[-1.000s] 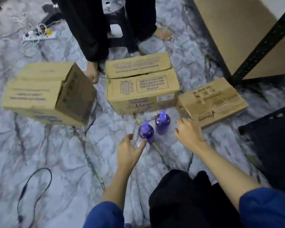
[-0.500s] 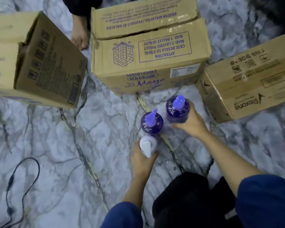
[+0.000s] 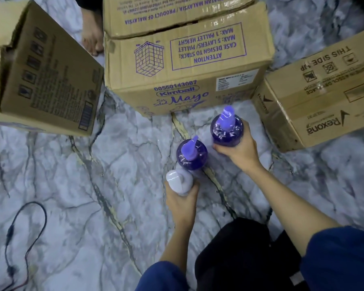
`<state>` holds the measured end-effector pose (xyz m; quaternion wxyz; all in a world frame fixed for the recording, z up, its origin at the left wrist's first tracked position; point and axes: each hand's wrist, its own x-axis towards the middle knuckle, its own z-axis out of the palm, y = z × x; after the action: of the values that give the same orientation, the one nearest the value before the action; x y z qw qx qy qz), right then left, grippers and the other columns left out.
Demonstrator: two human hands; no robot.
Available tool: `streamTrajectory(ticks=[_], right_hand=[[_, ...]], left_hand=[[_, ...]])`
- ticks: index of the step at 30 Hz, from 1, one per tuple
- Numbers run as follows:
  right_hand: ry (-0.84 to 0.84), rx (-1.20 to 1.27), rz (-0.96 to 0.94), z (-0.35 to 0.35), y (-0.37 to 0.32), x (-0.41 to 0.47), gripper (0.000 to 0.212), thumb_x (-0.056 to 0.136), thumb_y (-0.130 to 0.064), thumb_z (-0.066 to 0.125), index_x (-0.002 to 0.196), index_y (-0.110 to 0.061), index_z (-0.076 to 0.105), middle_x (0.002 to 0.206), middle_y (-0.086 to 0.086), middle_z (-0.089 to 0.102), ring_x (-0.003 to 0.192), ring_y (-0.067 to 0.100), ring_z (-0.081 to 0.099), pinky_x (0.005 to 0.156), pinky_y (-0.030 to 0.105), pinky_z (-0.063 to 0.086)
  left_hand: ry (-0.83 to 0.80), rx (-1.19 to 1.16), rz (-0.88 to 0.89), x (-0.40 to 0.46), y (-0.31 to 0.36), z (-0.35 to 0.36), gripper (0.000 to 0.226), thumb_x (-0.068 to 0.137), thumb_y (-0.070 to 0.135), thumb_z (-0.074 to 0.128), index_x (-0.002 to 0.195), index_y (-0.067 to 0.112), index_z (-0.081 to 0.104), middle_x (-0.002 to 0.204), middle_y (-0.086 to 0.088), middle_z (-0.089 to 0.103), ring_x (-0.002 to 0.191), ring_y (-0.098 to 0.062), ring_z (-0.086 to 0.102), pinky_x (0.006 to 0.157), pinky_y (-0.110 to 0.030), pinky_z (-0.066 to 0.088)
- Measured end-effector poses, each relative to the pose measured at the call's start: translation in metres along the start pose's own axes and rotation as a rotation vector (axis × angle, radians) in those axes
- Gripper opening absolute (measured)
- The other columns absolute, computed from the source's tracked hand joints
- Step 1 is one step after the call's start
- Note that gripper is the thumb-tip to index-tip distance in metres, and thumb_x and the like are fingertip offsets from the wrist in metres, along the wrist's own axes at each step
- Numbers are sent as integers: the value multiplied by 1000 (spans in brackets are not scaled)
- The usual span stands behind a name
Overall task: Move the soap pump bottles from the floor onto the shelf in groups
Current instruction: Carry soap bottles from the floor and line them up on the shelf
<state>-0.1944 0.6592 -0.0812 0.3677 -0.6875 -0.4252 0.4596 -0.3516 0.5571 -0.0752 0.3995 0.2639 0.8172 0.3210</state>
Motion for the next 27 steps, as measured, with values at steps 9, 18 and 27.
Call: streamTrajectory(ticks=[9,18,27], right_hand=[[92,111,-109,-15,-47,-14,86,58,-28,87,132,-22,43,122,-9,54,110,9,54,88,14,42],[214,206,-231,-54,-140,-52,96,56,-53,76,139,-41,29,134,-19,47,121,8,52,102,43,43],[447,227,-408,-157,-265,-108,98,58,-50,79,141,-44,28,120,-29,49,112,10,57,100,40,45]], left_hand=[[160,-184,234,-12,48,-26,72,71,41,79,122,58,31,128,9,54,111,-6,56,90,-20,45],[66,-276,489,-41,138,-43,72,80,30,74,138,43,33,135,18,47,116,6,49,101,-22,40],[-103,-392,781,-120,275,-39,66,81,32,74,136,37,38,123,17,51,106,4,51,86,-13,37]])
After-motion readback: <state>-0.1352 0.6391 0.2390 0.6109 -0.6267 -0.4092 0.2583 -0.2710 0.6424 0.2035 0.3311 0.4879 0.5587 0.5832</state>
